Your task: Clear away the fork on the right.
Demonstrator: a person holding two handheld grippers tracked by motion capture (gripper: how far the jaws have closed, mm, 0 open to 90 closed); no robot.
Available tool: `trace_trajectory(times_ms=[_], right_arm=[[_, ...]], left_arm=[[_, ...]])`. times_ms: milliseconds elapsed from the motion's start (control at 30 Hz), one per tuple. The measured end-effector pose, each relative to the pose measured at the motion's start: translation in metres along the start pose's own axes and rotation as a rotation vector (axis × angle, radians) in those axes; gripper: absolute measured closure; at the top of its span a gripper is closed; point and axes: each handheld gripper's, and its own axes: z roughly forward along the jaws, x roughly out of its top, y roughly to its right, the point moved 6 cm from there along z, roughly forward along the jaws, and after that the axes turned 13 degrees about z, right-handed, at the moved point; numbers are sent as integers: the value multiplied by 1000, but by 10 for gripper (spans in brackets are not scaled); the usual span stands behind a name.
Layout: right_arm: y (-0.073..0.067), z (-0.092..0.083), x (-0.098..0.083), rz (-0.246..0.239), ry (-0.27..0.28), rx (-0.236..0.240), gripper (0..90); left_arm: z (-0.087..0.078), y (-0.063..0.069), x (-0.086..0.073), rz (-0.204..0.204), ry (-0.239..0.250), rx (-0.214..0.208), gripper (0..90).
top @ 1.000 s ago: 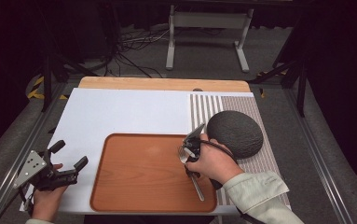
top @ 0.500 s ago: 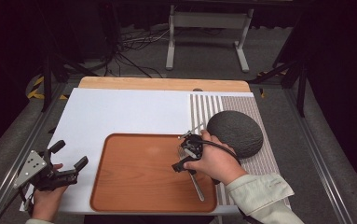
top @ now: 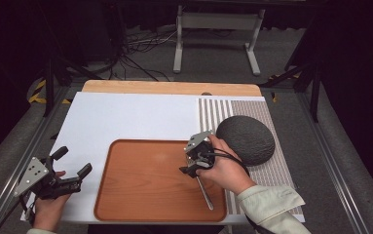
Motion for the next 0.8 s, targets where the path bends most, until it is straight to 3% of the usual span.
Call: trace_trajectory(times_ms=[100, 300, 400, 800], right_arm=[[1, 2, -2, -79, -19, 3, 616], [3, 12, -8, -187, -71, 31, 861], [2, 17, -11, -204, -96, 42, 900], [3, 24, -18, -203, -156, 53, 900]], left_arm=[[0, 0, 0, 1, 1, -2, 1], [0, 0, 0, 1, -1, -1, 1], [0, 0, -1, 2, -1, -1, 1], [0, 0, 0, 2, -1, -1, 1]])
